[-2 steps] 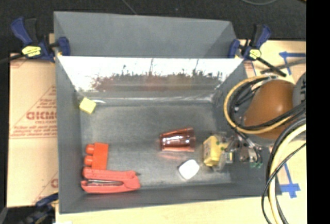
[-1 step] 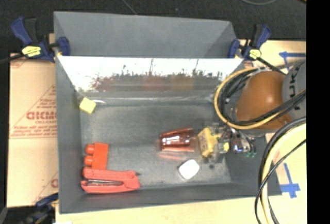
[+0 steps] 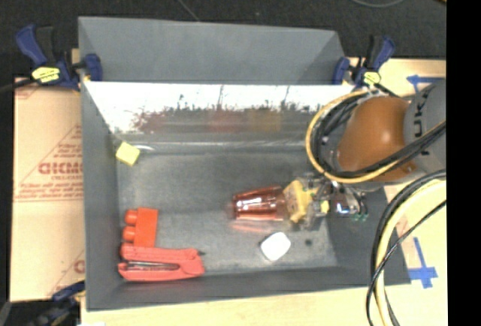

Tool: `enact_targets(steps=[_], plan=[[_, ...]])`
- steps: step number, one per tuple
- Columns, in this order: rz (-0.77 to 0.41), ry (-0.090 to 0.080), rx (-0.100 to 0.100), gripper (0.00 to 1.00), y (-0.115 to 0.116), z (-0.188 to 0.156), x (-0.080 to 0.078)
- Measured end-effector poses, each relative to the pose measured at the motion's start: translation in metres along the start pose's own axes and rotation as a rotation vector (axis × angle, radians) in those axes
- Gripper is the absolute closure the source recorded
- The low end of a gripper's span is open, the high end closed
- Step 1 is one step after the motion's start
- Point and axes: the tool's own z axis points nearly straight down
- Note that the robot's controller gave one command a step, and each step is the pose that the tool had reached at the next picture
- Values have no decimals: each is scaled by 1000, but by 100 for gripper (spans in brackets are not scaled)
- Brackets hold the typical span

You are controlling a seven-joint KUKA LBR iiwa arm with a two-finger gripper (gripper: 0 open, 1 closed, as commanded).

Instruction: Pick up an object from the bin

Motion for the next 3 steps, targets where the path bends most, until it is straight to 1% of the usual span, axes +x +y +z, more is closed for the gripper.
enact_targets(steps=[1, 2, 3], plan=[[-18, 2, 0, 100, -1, 1, -8], [-47, 5, -2, 100, -1, 5, -40], [-10, -31, 2, 100, -8, 2, -22]])
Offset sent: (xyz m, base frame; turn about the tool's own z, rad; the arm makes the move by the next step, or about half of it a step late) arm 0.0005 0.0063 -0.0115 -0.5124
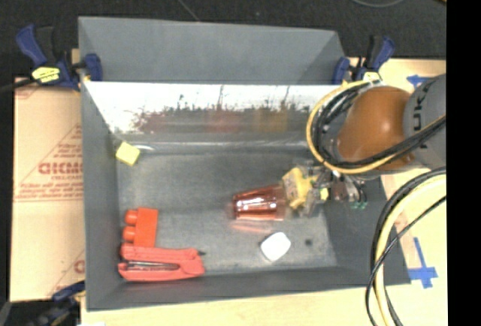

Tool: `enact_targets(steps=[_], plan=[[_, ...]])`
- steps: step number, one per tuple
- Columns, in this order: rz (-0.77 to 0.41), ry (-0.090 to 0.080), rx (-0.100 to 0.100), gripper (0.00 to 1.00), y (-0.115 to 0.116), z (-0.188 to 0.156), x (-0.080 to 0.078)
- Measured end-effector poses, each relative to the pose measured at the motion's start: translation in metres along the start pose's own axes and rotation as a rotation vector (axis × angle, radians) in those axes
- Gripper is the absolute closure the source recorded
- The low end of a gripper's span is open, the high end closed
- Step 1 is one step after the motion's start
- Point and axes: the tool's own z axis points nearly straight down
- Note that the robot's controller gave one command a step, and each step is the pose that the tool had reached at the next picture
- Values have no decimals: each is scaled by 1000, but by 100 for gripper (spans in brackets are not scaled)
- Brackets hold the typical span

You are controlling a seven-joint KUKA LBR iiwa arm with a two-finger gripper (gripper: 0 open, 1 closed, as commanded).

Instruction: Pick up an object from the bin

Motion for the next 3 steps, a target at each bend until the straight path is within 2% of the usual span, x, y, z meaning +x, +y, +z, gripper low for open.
enact_targets(steps=[1, 2, 3], plan=[[-31, 8, 2, 100, 4, 5, -38], [-14, -22, 4, 100, 1, 1, -20], [-49, -21, 6, 100, -7, 5, -38]])
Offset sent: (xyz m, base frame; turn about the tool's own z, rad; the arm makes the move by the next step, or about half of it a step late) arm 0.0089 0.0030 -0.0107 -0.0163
